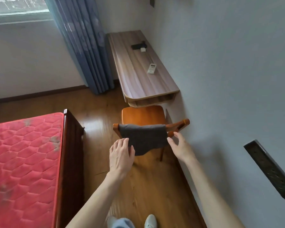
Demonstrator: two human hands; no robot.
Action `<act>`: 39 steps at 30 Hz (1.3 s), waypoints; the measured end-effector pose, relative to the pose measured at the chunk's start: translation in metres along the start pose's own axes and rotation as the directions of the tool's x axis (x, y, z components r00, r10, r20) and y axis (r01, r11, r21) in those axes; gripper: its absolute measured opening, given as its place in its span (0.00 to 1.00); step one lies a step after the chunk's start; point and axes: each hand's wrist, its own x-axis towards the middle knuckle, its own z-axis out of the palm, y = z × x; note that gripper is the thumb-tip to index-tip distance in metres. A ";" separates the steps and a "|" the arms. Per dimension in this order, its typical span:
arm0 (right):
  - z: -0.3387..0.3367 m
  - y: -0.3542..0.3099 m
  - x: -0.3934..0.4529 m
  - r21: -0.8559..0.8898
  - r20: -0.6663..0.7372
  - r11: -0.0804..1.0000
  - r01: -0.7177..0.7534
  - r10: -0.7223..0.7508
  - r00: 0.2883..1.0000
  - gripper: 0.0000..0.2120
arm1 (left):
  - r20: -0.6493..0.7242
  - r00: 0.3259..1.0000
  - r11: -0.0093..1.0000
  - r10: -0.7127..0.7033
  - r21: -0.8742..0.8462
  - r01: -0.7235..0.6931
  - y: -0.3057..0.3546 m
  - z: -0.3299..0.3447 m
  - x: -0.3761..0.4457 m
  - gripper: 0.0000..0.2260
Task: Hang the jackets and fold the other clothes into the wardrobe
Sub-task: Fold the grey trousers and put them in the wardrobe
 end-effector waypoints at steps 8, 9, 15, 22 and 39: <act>0.037 0.008 0.059 0.138 0.254 0.983 -0.124 0.086 0.963 0.30 | 0.128 0.990 0.998 -0.060 0.021 0.058 -0.012 0.025 0.018 0.20; 0.042 0.008 0.060 0.157 0.262 0.979 -0.132 0.088 0.961 0.29 | 0.125 0.990 0.998 -0.058 0.019 0.056 -0.012 0.026 0.020 0.20; 0.059 -0.008 0.044 0.290 0.209 0.956 -0.047 -0.016 0.978 0.16 | 0.091 0.996 1.000 0.011 0.012 -0.012 -0.013 0.026 0.021 0.19; 0.056 -0.057 0.022 0.568 0.159 0.823 0.000 -0.110 0.981 0.10 | 0.258 0.919 0.925 0.299 -0.316 -0.213 -0.003 0.001 0.015 0.35; 0.015 -0.245 -0.019 0.116 -0.217 0.752 0.649 -0.619 0.755 0.18 | -0.317 0.948 0.877 0.036 -0.445 -0.182 -0.075 -0.152 0.052 0.11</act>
